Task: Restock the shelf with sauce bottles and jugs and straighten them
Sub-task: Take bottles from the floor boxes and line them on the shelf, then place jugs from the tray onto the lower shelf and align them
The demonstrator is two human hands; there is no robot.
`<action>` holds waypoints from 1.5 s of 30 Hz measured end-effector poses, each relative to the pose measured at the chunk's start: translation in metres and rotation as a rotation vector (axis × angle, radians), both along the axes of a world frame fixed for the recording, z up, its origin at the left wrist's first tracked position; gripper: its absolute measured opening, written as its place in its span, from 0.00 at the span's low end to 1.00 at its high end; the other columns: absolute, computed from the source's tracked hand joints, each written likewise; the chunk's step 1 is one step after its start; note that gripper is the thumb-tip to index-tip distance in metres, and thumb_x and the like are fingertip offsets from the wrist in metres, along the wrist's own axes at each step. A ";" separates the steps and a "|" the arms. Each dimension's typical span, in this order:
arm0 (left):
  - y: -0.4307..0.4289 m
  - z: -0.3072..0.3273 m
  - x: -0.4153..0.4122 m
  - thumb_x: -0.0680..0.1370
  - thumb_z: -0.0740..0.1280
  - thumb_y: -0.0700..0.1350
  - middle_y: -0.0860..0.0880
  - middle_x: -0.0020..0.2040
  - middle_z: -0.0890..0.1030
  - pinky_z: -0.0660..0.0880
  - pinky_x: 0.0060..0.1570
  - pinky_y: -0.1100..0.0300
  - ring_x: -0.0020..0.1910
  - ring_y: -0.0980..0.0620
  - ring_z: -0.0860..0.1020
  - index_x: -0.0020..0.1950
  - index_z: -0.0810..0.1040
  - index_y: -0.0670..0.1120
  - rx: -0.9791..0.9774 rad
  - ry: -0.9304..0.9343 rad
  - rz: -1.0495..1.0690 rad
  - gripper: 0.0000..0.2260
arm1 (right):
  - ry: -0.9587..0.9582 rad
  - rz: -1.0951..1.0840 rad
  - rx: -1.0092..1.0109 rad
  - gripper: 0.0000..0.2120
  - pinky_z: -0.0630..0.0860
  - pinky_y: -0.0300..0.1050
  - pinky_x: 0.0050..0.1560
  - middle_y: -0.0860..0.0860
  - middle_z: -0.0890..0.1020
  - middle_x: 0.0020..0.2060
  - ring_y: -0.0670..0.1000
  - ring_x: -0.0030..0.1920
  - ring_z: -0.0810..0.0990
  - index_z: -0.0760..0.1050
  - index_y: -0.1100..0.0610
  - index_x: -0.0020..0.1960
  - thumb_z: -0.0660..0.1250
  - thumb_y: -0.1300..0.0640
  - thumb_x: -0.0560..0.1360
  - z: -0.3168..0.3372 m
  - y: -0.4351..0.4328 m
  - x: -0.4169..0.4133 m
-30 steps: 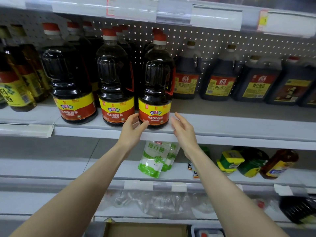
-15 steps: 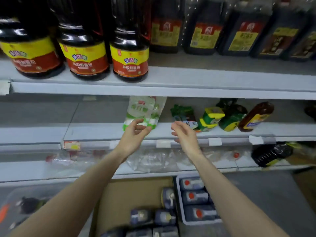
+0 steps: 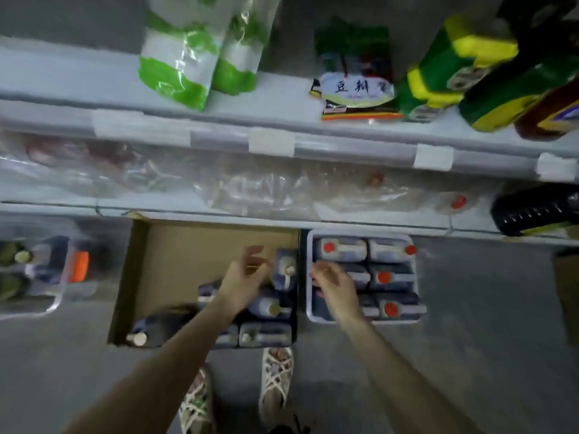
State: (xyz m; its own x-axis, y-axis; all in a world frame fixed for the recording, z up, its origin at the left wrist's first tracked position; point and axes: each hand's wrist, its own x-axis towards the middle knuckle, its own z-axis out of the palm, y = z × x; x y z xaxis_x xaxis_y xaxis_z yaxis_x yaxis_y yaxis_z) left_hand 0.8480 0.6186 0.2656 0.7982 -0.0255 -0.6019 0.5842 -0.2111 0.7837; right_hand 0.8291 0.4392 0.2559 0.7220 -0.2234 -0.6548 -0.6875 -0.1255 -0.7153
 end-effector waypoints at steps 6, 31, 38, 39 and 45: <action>-0.019 -0.110 -0.024 0.78 0.67 0.42 0.51 0.45 0.79 0.73 0.52 0.58 0.48 0.52 0.77 0.58 0.72 0.43 -0.019 0.156 0.124 0.10 | 0.138 0.114 -0.032 0.13 0.75 0.44 0.51 0.51 0.81 0.47 0.53 0.52 0.80 0.75 0.59 0.57 0.67 0.52 0.77 -0.114 -0.009 -0.012; 0.012 -0.267 -0.036 0.78 0.67 0.49 0.48 0.48 0.81 0.76 0.52 0.53 0.52 0.48 0.80 0.57 0.74 0.45 -0.039 0.275 0.197 0.12 | 0.194 0.049 -0.159 0.25 0.71 0.48 0.57 0.54 0.79 0.48 0.54 0.51 0.77 0.76 0.55 0.47 0.61 0.32 0.73 -0.269 0.022 0.031; 0.015 -0.161 -0.018 0.72 0.71 0.53 0.43 0.53 0.81 0.74 0.57 0.51 0.52 0.46 0.80 0.58 0.73 0.47 -0.096 0.207 0.148 0.18 | 0.006 0.079 -0.233 0.26 0.69 0.42 0.37 0.51 0.76 0.27 0.50 0.32 0.75 0.70 0.57 0.27 0.65 0.39 0.74 -0.131 0.020 0.048; 0.015 -0.140 -0.012 0.71 0.70 0.53 0.43 0.52 0.81 0.75 0.55 0.52 0.52 0.46 0.80 0.59 0.73 0.47 -0.101 0.189 0.141 0.20 | -0.020 0.086 -0.239 0.27 0.69 0.44 0.38 0.51 0.75 0.25 0.50 0.31 0.75 0.69 0.57 0.26 0.66 0.39 0.74 -0.107 0.019 0.051; 0.021 0.005 0.027 0.76 0.70 0.46 0.46 0.57 0.77 0.73 0.45 0.65 0.55 0.49 0.77 0.68 0.70 0.46 -0.105 0.002 0.001 0.21 | -0.207 0.131 -0.271 0.29 0.71 0.46 0.39 0.52 0.74 0.21 0.51 0.28 0.74 0.68 0.57 0.23 0.67 0.38 0.73 0.054 0.015 0.063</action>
State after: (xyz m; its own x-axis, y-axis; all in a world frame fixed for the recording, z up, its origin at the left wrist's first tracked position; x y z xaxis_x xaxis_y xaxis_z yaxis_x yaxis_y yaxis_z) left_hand 0.8747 0.6393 0.2704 0.7970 -0.0883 -0.5974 0.5859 -0.1271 0.8004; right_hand 0.8925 0.4546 0.3095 0.8671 -0.2658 -0.4213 -0.4971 -0.4069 -0.7664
